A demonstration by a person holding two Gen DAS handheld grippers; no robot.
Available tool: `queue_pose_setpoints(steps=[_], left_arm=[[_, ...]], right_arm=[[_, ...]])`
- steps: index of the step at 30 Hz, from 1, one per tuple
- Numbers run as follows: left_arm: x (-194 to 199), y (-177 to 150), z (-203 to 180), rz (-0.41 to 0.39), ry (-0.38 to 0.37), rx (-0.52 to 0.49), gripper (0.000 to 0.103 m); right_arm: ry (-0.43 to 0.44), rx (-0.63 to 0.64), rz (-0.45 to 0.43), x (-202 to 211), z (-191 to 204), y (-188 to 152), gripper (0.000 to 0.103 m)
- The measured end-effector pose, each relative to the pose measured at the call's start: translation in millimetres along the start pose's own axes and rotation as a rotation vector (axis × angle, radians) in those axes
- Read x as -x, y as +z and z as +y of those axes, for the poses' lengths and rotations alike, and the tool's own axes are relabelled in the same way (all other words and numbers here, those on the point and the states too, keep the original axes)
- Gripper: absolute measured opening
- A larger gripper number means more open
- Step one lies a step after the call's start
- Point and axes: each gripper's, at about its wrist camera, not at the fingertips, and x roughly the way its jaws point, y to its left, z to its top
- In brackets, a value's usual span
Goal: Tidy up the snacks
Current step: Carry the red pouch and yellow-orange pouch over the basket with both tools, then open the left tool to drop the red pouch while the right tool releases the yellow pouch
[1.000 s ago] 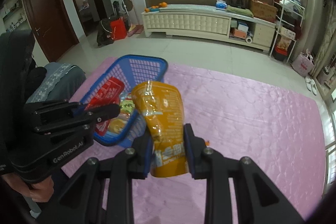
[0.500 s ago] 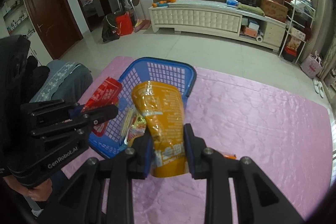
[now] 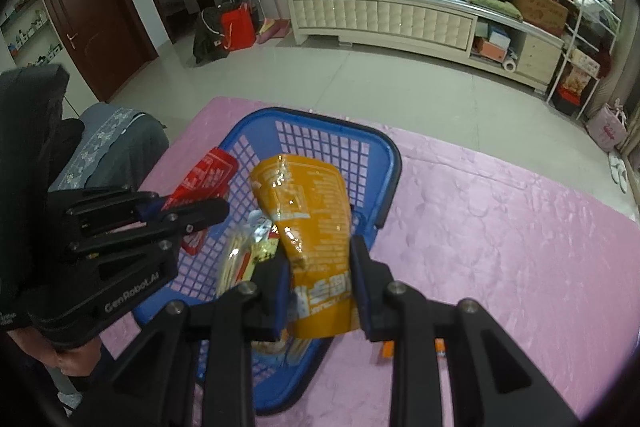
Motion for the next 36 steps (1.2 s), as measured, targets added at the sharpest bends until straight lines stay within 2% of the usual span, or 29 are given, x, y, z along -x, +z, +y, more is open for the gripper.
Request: queue_pose_setpoints(steps=[4, 6, 9, 12, 13, 15, 17, 20, 24, 29, 36], left_arm=[[-12.7, 9.8, 3.7, 0.009, -0.010, -0.001, 0.009], [-19.8, 13.4, 6.2, 0.023, 0.000, -0.005, 0.014], [-25.6, 15.8, 7.6, 0.029, 0.009, -0.015, 0.032], [-24.8, 13.0, 6.3, 0.014, 0.054, -0.043, 0.046], [-23.8, 12.1, 6.0, 0.015, 0.057, -0.046, 0.049], [-18.2, 8.7, 6.2, 0.015, 0.037, -0.050, 0.062], [-10.0, 6.4, 5.4, 0.002, 0.034, -0.057, 0.069], [8.0, 4.6, 6.9, -0.033, 0.052, -0.060, 0.069], [29.9, 0.6, 15.2, -0.050, 0.036, -0.027, 0.072], [50.6, -12.7, 27.3, -0.067, 0.055, -0.013, 0.072], [54.4, -20.5, 49.6, -0.060, 0.071, 0.028, 0.072]], right_arm=[[-0.007, 0.004, 0.012, -9.6, -4.8, 8.6, 0.032], [-0.004, -0.002, 0.011, -11.5, -7.6, 12.3, 0.032], [0.002, -0.009, 0.015, -13.9, -10.6, 12.4, 0.032], [-0.003, -0.012, 0.031, -15.3, -12.2, 6.6, 0.032], [-0.004, -0.014, 0.033, -16.4, -10.9, 7.0, 0.032], [-0.003, -0.020, 0.035, -13.9, -10.6, 4.6, 0.032], [-0.001, -0.025, 0.032, -9.3, -8.6, 4.1, 0.032], [-0.001, -0.016, 0.021, 1.4, -1.2, 4.5, 0.032], [-0.003, 0.004, 0.009, 10.8, 8.2, 9.5, 0.032], [0.002, 0.027, 0.002, 14.9, 24.9, 14.1, 0.032], [0.000, 0.072, 0.024, -1.6, 47.1, 20.9, 0.032]])
